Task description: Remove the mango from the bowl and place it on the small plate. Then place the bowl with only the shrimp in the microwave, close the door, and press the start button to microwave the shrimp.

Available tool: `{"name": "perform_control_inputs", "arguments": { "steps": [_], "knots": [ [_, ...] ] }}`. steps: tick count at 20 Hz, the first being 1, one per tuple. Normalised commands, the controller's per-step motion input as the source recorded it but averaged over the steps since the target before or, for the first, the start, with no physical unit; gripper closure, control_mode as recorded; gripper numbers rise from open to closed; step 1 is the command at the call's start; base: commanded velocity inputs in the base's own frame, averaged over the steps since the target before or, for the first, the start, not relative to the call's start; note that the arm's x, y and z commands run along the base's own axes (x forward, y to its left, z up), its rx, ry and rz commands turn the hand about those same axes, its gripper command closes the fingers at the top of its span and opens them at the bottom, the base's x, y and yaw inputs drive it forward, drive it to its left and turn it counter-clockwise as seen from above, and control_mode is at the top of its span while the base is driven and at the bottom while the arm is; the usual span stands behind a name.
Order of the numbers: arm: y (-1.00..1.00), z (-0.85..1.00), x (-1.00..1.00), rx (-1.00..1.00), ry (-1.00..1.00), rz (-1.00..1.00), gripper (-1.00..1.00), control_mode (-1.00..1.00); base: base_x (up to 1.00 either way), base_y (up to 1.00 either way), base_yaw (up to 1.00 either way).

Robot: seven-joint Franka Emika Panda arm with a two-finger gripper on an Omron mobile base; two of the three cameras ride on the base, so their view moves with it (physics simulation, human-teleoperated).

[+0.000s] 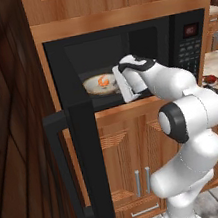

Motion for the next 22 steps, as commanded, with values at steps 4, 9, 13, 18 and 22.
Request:
{"name": "perform_control_inputs", "arguments": {
  "steps": [4, 9, 13, 18, 22],
  "knots": [
    [0.0, 0.02, 0.0, 0.0, -0.09, 0.0, -1.0, -1.0, 0.0, 0.0, 0.0],
    [-0.22, 0.3, -0.44, 0.01, -0.13, 0.0, -1.0, -1.0, 0.0, 0.0, 0.0],
    [-0.24, 0.5, -0.98, 0.0, -0.17, 0.0, -1.0, -1.0, 0.0, 0.0, 0.0],
    [-0.08, 0.12, -0.44, 0.0, -0.05, 0.0, -1.0, -1.0, 0.0, 0.0, 0.0],
    [-0.25, 0.08, -0.53, -0.03, -0.09, 0.01, -1.0, -1.0, 0.0, 0.0, 0.0]
  ]
}}
